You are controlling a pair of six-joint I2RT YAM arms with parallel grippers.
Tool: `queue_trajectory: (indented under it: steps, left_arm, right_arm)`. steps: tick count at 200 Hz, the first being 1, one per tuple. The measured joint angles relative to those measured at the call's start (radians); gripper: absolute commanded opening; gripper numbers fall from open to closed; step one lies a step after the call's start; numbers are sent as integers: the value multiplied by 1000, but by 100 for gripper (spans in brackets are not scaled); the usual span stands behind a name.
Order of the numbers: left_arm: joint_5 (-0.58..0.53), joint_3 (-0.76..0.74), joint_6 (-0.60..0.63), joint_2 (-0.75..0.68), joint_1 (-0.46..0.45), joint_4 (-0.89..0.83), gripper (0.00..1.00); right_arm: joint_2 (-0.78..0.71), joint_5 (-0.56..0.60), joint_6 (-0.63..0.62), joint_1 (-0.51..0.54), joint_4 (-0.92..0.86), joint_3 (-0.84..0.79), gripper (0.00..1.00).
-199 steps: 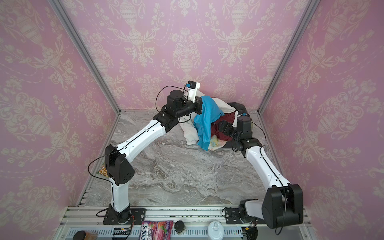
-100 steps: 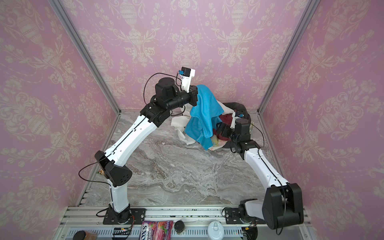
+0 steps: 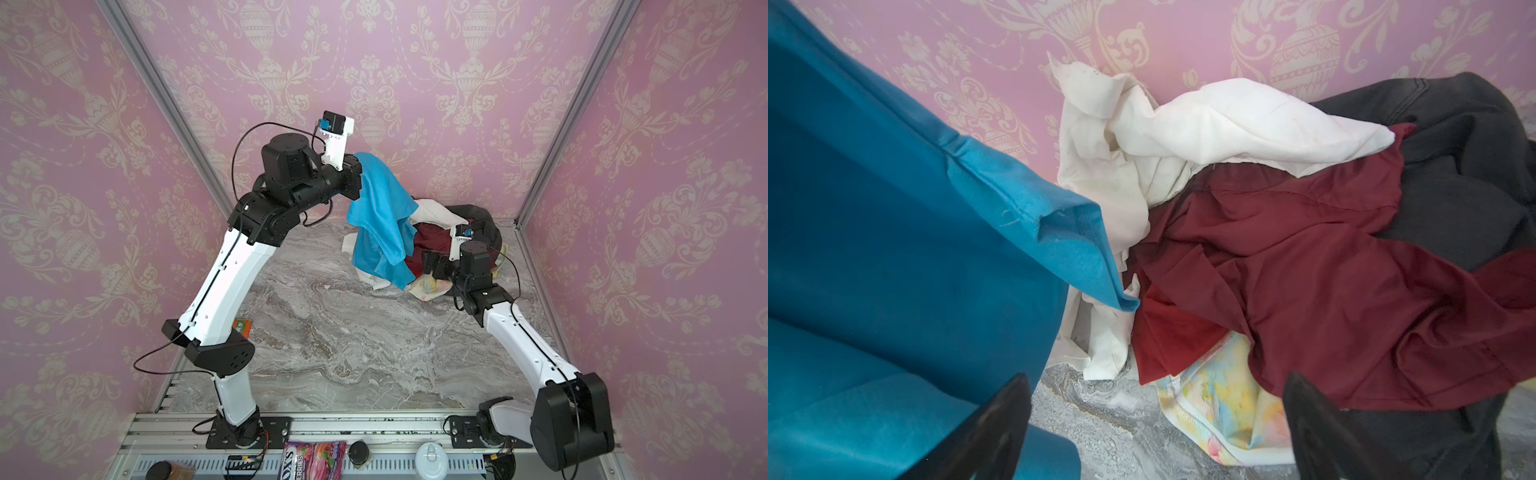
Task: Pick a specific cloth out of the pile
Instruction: 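Pull the teal cloth away with the left gripper while the right releases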
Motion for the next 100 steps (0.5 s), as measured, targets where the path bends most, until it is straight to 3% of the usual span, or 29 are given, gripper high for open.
queue_trajectory:
  steps: [39,100]
  left_arm:
    - [-8,1,-4,-31,171,-89,0]
    - [5,-56,-19,-44,357,-158,0]
  right_arm:
    - [-5,1,-84,101,29,0,96]
    - [-31,-55,-204,259,108,0,97]
